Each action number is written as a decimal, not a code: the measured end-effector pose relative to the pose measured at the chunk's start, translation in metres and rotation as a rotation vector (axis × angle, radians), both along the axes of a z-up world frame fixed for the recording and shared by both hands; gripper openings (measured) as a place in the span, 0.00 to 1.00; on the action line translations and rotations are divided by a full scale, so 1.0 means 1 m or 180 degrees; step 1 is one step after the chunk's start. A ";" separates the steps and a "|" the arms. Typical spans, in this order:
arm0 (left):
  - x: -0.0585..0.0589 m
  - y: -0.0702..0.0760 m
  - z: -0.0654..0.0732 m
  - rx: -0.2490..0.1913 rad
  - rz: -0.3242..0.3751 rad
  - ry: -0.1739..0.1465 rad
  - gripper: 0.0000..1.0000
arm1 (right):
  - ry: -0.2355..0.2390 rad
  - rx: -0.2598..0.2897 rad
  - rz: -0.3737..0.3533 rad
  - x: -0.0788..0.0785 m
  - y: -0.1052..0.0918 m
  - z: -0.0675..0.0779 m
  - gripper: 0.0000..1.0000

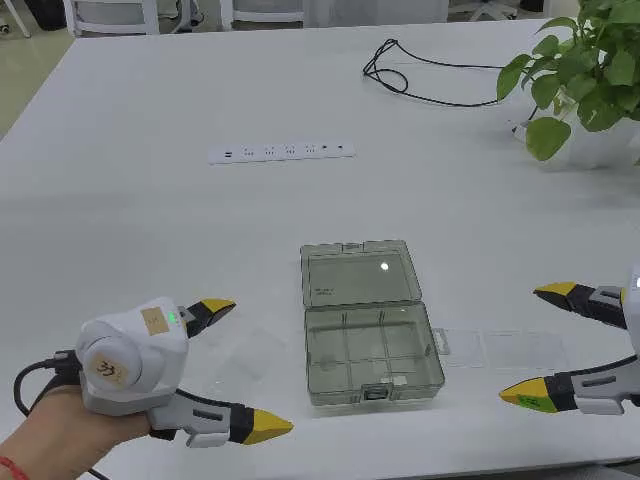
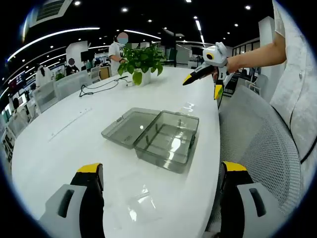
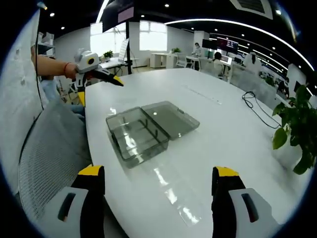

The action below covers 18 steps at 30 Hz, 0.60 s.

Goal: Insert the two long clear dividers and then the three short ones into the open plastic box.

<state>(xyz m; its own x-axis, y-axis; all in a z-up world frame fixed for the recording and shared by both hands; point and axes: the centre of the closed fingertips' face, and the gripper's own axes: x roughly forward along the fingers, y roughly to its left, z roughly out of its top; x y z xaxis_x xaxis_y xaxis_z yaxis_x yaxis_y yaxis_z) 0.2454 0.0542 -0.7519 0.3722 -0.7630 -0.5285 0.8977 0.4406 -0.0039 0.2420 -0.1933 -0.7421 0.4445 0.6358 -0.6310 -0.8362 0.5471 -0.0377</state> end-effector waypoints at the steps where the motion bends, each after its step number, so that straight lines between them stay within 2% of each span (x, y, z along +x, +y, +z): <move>1: 0.000 0.001 0.000 0.0000 0.0003 0.0001 1.00 | -0.0004 0.0004 0.0001 0.000 0.000 0.000 0.89; 18: -0.002 0.006 0.000 -0.0016 0.0047 -0.0006 1.00 | -0.0018 -0.0002 0.0032 0.000 0.004 0.002 0.89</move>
<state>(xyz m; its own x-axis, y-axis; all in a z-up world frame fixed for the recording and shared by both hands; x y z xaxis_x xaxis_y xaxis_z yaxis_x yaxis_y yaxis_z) 0.2430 0.0600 -0.7521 0.3845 -0.7601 -0.5238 0.8911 0.4538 -0.0043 0.2417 -0.1893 -0.7405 0.4417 0.6399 -0.6289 -0.8414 0.5387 -0.0428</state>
